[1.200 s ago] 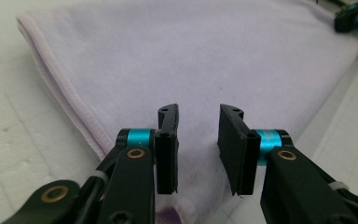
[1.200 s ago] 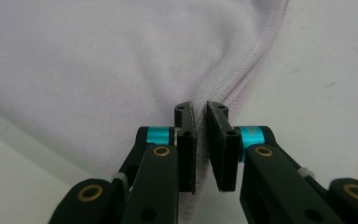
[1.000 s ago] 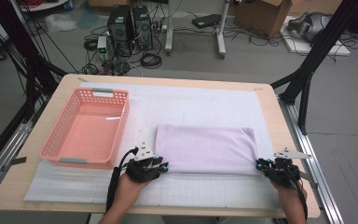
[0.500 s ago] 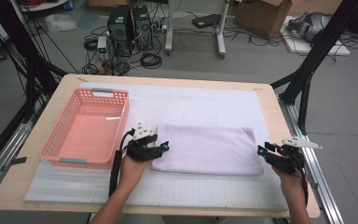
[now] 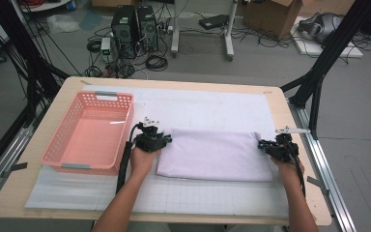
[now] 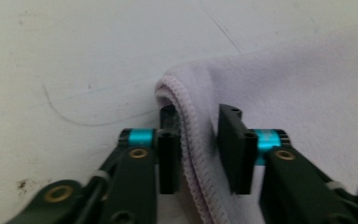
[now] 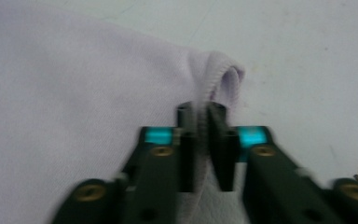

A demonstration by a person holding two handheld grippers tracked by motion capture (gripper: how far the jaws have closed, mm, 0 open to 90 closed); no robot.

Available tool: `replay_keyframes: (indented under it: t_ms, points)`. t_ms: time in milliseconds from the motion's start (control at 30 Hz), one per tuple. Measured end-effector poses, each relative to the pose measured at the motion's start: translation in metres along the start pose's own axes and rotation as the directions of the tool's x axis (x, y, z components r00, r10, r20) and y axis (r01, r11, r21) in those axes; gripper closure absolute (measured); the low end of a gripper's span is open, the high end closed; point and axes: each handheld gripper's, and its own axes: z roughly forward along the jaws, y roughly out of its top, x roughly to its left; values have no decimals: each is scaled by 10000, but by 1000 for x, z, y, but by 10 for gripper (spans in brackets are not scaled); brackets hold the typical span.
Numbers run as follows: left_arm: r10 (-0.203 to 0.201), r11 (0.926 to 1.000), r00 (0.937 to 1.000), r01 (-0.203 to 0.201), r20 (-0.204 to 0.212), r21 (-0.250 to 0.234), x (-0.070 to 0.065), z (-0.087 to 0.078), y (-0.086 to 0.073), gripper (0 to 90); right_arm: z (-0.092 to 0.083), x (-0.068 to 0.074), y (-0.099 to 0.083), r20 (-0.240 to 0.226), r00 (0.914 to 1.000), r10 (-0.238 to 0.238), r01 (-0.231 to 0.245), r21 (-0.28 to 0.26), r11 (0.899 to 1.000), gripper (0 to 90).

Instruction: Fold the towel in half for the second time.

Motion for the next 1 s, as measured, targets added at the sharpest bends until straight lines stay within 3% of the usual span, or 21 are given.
replay_keyframes:
  t_ms: [100,200,333,467,500,600,633,700,767,833,867,933,1000]
  points:
    - [-262,9977,9996,258,-57,-632,-1,-8,4,795,-5,-1,2,132,9999,38,-32,-445,9990,877]
    - [-230,9946,9995,206,-223,-1017,-1,-10,8,798,-9,-4,3,100,9994,341,-329,-1009,9943,878]
    - [-598,9934,9965,537,-584,-1009,0,-4,9,798,-4,-8,3,151,9973,718,-688,-1467,9868,879]
    - [-706,9954,9899,620,-1232,-728,6,4,5,759,7,-7,3,707,9937,866,-765,-1339,9880,877]
    - [-877,9948,9891,807,-1185,-628,8,5,4,692,10,-8,2,852,9931,809,-706,-1176,9906,866]
    - [-814,9952,9922,759,-941,-614,10,3,4,611,12,-8,2,1175,9866,1132,-998,-1145,9884,664]
    - [-785,9953,9934,733,-840,-630,9,2,4,610,10,-8,3,1214,9856,1173,-1028,-1198,9875,647]
    - [-619,9962,9956,574,-699,-647,6,1,5,617,4,-6,5,1446,9862,812,-610,-1385,9885,637]
    - [-238,9985,9982,211,-547,-502,4,2,4,681,-1,-2,8,1361,9896,457,-224,-1682,9855,638]
    - [162,9995,9980,-179,-619,-277,2,5,2,759,-2,5,10,806,9967,-68,208,-1734,9846,662]
    - [117,9997,9977,-133,-669,-227,2,6,2,766,-1,10,11,716,9966,-401,510,-1578,9862,663]
    - [109,9998,9961,-124,-875,-165,2,6,2,761,2,18,11,-84,9975,-696,678,-1360,9884,660]
    - [-15,10000,9937,5,-1122,-86,2,6,2,700,7,24,7,-386,9944,-988,947,-968,9908,653]
